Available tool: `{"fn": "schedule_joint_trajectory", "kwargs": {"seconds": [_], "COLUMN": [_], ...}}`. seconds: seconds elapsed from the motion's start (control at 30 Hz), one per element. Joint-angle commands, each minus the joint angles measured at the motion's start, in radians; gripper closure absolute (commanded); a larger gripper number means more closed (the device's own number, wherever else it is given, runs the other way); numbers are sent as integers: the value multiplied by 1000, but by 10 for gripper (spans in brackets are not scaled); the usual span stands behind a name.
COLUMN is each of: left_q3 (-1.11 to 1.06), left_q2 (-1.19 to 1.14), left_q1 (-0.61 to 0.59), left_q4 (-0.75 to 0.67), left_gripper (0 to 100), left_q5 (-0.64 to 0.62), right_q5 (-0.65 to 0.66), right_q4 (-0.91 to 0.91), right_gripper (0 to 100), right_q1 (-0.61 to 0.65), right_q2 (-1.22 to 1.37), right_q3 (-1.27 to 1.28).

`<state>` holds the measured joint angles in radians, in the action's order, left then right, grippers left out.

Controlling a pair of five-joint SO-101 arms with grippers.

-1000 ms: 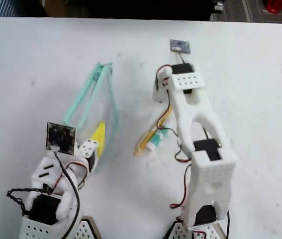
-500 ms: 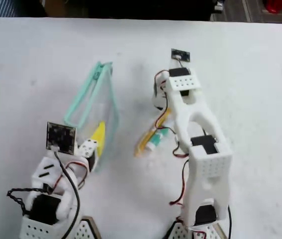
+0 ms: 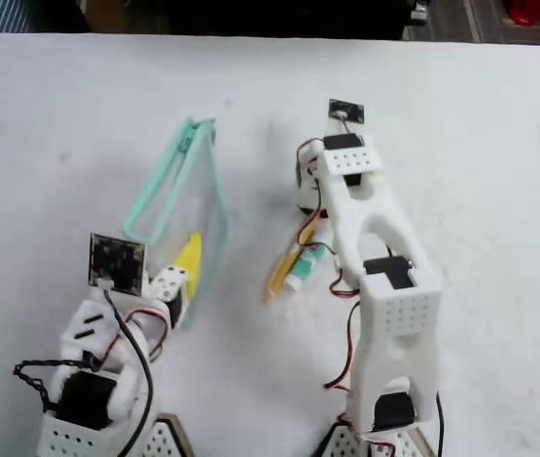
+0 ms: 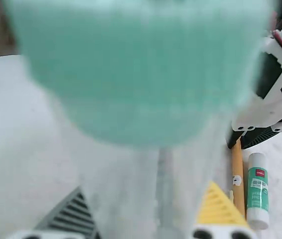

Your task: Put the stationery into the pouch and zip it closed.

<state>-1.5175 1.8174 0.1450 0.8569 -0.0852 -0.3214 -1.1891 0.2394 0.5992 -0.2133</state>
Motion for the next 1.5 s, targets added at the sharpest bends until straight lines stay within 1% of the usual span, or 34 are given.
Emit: {"fn": "schedule_joint_trajectory", "kwargs": {"seconds": [0.0,0.17,0.3,0.4,1.13,1.23,1.4,1.47], "left_q3": [9,12,28,29,26,26,14,12], "left_q2": [12,12,12,12,12,12,12,12], "left_q1": [-8,-8,-8,-8,4,38,41,41], "left_q4": [-21,-9,-6,-6,-8,-6,-8,-8], "left_gripper": [837,838,838,838,835,835,833,816], "left_q5": [-6,-6,-6,-6,-8,-6,-5,-5], "right_q5": [-5,2,104,127,129,130,130,132], "right_q4": [12,7,7,7,7,-77,-251,-306], "right_gripper": [981,981,981,981,981,982,982,982], "right_q1": [18,16,19,22,18,15,25,21], "right_q2": [-7,-7,-7,-7,-25,-104,-282,-360], "right_q3": [-6,-5,-5,-5,-26,-112,-273,-347]}}
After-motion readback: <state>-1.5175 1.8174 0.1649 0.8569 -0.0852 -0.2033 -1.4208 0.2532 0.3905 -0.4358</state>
